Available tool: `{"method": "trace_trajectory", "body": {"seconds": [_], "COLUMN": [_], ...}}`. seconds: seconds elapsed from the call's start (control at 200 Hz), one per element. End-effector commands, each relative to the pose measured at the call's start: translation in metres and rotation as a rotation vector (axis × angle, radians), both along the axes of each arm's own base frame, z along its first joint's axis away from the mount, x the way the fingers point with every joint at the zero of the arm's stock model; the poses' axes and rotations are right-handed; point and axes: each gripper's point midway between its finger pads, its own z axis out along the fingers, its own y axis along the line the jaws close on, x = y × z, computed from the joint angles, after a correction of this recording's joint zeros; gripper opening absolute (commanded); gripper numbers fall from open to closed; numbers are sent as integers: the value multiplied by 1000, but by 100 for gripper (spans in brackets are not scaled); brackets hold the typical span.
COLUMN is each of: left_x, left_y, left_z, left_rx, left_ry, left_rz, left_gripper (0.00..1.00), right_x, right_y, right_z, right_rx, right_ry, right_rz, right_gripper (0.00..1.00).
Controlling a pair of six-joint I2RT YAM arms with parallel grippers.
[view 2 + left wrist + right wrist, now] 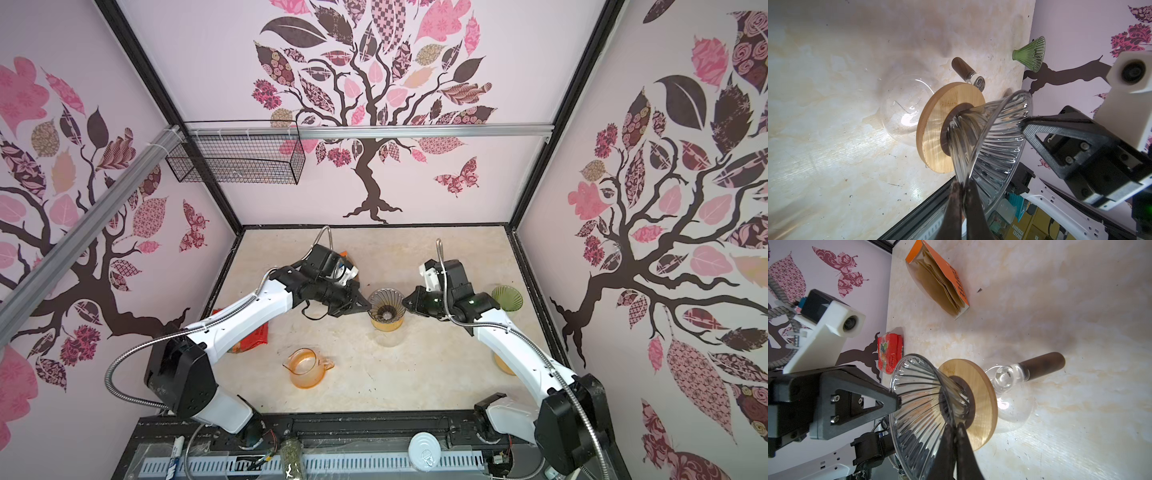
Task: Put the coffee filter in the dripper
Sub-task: 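Lower the ribbed glass dripper into the bamboo ring with both grippers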
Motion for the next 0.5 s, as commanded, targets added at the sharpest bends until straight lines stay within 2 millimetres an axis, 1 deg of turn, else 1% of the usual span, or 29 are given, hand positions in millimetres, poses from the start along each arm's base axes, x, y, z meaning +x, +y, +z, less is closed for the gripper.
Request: {"method": "trace_trajectory", "body": {"seconds": [0.0, 0.11, 0.21, 0.325, 0.495], "left_x": [-32, -29, -27, -23, -9], "left_y": [15, 14, 11, 7, -2], "left_z": [-77, -72, -66, -64, -58], "left_rx": [179, 170, 153, 146, 134], "left_ry": [175, 157, 146, 143, 126], "left_rz": [-44, -44, -45, -43, -39], "left_gripper": [0, 0, 0, 0, 0], "right_x": [-37, -38, -36, -27, -13], "right_y": [-12, -12, -10, -13, -14], "right_z": [-70, -73, -70, -62, -48], "right_rx": [-137, -140, -133, -161, -159], "right_ry": [219, 229, 219, 187, 152], "right_rz": [34, 43, 43, 30, 12], "right_gripper": [0, 0, 0, 0, 0]}}
